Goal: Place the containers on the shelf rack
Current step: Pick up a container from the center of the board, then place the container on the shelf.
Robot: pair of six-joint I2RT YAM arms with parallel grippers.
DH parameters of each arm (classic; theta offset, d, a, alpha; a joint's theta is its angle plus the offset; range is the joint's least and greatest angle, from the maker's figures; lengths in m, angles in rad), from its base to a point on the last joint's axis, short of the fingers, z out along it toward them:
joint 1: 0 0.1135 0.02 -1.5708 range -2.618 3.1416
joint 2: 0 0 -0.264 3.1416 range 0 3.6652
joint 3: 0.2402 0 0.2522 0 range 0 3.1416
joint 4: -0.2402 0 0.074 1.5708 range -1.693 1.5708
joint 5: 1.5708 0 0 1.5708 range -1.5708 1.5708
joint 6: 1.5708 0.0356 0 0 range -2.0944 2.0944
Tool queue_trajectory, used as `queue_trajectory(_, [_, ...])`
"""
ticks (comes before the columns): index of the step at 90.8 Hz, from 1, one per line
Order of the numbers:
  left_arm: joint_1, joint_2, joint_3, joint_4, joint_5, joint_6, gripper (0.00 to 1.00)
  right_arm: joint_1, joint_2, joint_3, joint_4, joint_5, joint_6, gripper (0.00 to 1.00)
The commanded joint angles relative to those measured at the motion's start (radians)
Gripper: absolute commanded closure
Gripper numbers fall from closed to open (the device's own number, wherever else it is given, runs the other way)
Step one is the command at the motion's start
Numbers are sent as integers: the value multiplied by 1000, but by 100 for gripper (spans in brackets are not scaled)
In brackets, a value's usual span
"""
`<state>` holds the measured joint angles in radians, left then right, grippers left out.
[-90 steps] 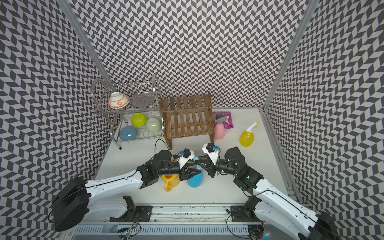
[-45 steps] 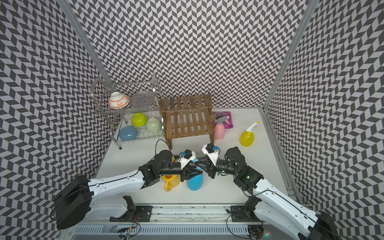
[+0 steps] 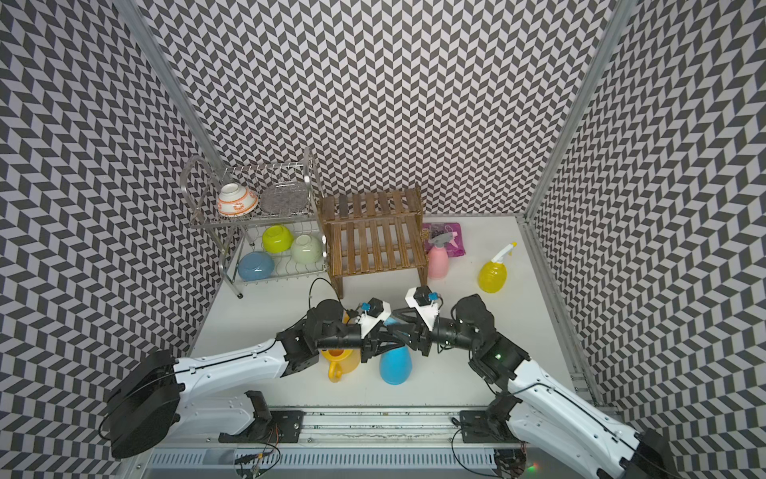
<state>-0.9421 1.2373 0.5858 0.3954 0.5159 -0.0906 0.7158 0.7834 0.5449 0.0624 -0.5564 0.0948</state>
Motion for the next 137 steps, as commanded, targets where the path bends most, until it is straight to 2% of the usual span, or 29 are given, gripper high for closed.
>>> queue_trajectory(1, [-3, -50, -13, 36, -22, -2, 100, 3, -47, -14, 71, 27, -1, 43])
queue_trajectory(7, [-3, -70, -21, 38, -40, 1, 100, 2, -89, -25, 75, 53, 3, 36])
queue_trajectory(13, [-2, -99, -36, 44, -63, 4, 100, 2, -151, -45, 82, 110, 16, 34])
queue_trajectory(20, [0, -140, -56, 53, -108, 6, 100, 1, -252, -83, 96, 248, 43, 30])
queue_trajectory(28, [3, -199, -84, 65, -174, 5, 100, -1, -392, -148, 124, 408, 85, 18])
queue_trajectory(39, [17, -281, -130, 99, -265, 1, 100, -5, -518, -247, 203, 583, 143, 11])
queue_trajectory(48, [54, -340, -150, 145, -294, -33, 100, -11, -504, -258, 209, 631, 174, 9])
queue_trajectory(66, [159, -403, -119, 217, -364, -156, 100, -37, -355, -215, 173, 636, 222, 7])
queue_trajectory(81, [263, -338, 65, 102, -407, -181, 100, -68, -377, -237, 186, 618, 247, 7])
queue_trajectory(96, [328, -192, 374, -148, -500, -100, 100, -77, -397, -239, 183, 587, 252, 7])
queue_trajectory(107, [349, -79, 588, -266, -584, -51, 100, -78, -390, -238, 185, 578, 255, 7])
queue_trajectory(122, [366, 105, 816, -349, -729, 47, 100, -78, -376, -238, 190, 566, 255, 7])
queue_trajectory(137, [431, 271, 1018, -397, -739, 77, 100, -79, -365, -237, 192, 561, 252, 7])
